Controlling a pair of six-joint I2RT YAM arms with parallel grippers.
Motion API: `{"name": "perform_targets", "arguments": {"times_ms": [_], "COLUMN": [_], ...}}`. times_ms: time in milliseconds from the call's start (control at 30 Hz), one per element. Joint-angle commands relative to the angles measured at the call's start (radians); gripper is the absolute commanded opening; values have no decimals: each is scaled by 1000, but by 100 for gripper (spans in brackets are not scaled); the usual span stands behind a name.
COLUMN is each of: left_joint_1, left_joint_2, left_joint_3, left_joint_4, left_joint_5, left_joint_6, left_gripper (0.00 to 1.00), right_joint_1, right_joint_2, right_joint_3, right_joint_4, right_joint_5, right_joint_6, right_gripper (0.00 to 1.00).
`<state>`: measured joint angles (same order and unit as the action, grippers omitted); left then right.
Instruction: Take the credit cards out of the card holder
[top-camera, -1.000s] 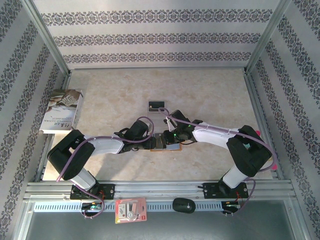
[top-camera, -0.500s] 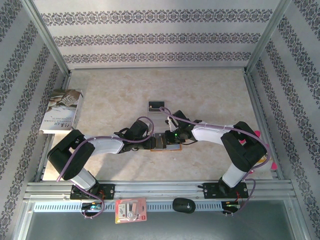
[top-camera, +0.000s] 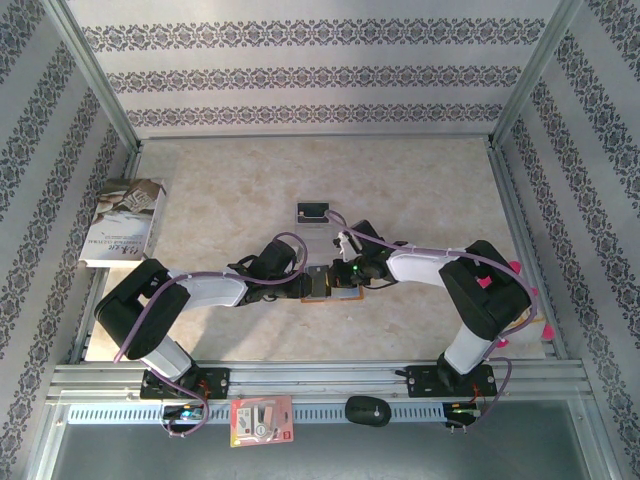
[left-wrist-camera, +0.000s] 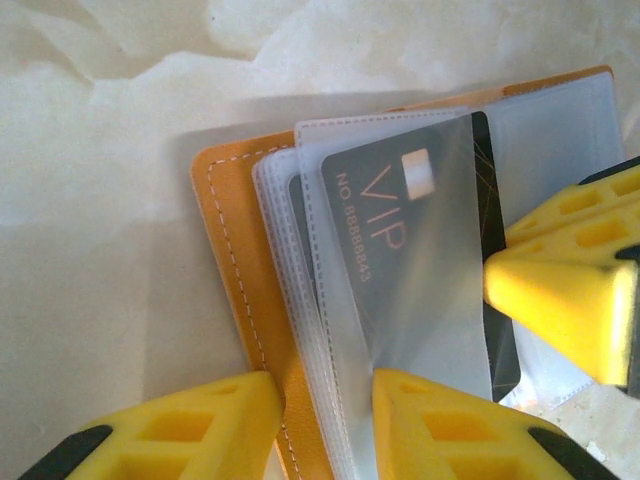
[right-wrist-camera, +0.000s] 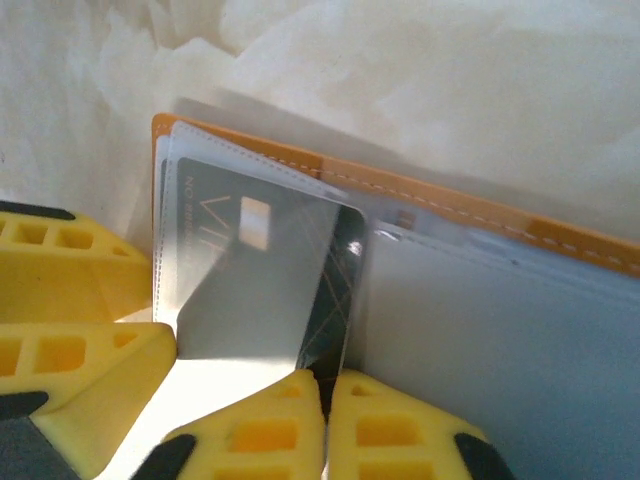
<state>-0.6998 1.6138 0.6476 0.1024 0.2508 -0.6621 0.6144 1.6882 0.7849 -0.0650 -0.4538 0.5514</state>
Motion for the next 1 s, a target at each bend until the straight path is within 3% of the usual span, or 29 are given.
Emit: {"name": "perform_targets", "arguments": {"times_ms": [0,667,967], "left_joint_1": [5,6,6], "left_joint_2": [112,75,68], "left_joint_3": [-67,-77,-63], "left_joint_4": [-178,-181,-183], "left_joint_5": [-37,-41,-40], "left_joint_6": [-8,-11,-4], "left_gripper": [33,33,35], "right_joint_1": [-11,-38,32], "right_joint_2": [-22,-210,-199], "right_joint_3": [-39,-38,57], "right_joint_4": [8,-252,-356], "right_joint_5": [18,221,307], "right_joint_6": [2,-10,-43], "right_gripper": [0,0,0]}}
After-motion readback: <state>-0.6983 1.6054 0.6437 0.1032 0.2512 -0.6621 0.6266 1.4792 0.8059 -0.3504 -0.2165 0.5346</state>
